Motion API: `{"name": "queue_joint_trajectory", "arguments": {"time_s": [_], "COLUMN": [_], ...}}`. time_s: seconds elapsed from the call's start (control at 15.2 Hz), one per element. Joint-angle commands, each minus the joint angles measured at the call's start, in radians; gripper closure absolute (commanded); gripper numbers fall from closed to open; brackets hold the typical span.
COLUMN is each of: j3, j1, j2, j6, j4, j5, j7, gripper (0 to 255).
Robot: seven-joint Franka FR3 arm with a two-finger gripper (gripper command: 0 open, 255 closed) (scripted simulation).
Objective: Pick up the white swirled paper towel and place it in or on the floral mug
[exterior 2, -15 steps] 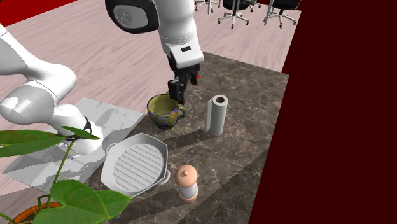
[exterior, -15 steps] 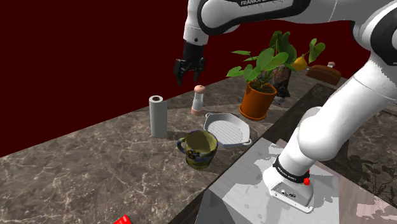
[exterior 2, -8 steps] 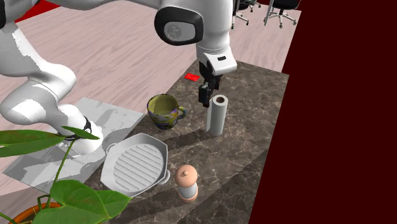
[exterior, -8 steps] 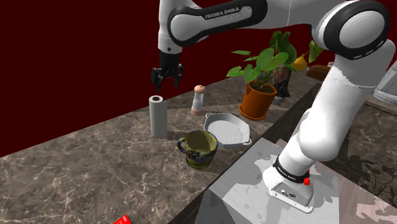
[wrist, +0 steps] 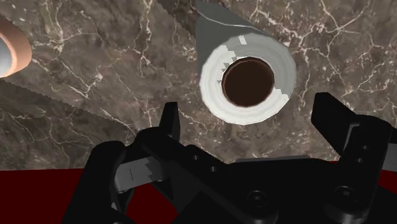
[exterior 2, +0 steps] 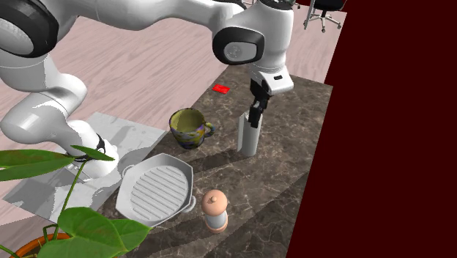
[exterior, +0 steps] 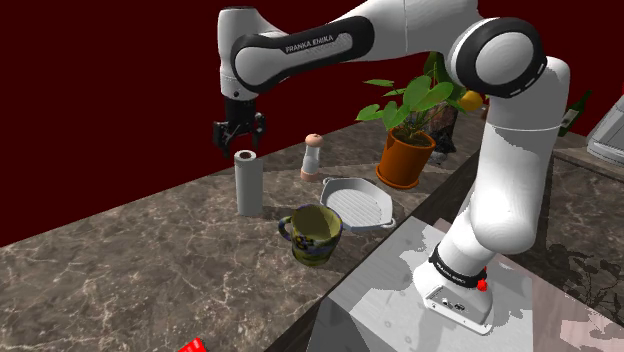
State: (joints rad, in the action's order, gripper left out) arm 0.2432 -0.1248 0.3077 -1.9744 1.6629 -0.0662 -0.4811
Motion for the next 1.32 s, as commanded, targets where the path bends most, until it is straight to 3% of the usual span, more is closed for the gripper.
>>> {"name": "queue_joint_trajectory", "arguments": {"time_s": [0.0,0.2,0.73,0.79,1.25], "j3": [-0.001,-0.003,-0.003,-0.003,-0.003], "j1": [-0.001,-0.002,-0.002,-0.002,-0.002], "j2": [0.013,0.027,0.027,0.027,0.027], "j6": [-0.022,-0.065,-0.064,-0.064,-0.064], "j4": [0.01,0.038,0.038,0.038,0.038], "j5": [-0.004,-0.008,-0.008,-0.008,-0.008], "j7": [-0.003,-0.006,-0.006,-0.006,-0.005], "gripper": [0,0,0,255,255]}}
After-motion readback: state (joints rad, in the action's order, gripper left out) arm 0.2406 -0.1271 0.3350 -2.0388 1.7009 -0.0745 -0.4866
